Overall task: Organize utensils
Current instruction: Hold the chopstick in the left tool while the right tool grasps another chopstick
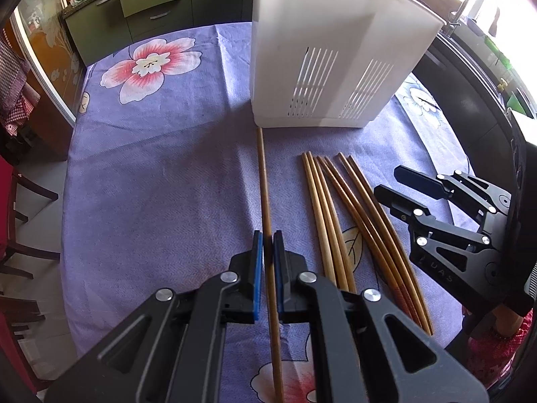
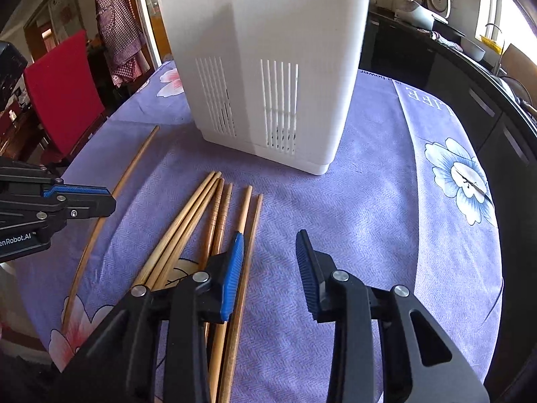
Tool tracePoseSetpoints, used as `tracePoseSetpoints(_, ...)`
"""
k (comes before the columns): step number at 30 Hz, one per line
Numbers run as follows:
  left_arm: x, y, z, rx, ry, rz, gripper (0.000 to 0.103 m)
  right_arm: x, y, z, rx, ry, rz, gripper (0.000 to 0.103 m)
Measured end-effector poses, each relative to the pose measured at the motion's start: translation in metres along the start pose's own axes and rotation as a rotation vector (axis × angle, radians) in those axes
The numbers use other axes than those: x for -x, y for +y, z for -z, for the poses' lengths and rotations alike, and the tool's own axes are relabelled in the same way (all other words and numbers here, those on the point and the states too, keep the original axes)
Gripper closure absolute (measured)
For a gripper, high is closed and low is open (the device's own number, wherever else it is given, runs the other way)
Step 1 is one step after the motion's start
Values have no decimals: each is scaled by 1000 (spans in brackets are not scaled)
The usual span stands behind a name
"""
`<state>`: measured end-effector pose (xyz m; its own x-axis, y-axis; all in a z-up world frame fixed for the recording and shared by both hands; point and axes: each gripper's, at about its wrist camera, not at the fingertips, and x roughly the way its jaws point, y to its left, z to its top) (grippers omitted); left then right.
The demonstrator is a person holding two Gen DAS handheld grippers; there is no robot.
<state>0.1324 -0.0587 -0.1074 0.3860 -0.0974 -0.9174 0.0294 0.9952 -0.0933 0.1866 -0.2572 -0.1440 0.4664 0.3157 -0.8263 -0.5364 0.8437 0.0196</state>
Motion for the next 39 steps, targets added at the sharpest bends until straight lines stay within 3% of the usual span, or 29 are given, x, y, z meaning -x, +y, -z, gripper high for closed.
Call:
tracePoseSetpoints(9, 5, -2, 1, -10, -16, 2, 97, -5, 7, -1, 22, 20, 54, 74)
tracePoseSetpoints(24, -17, 2, -10, 0, 47, 18, 97, -17, 17, -14, 55, 87, 16, 81)
tracePoseSetpoints(39, -41, -6, -24, -31, 79, -36, 96, -20, 19, -20, 73, 109, 13, 81)
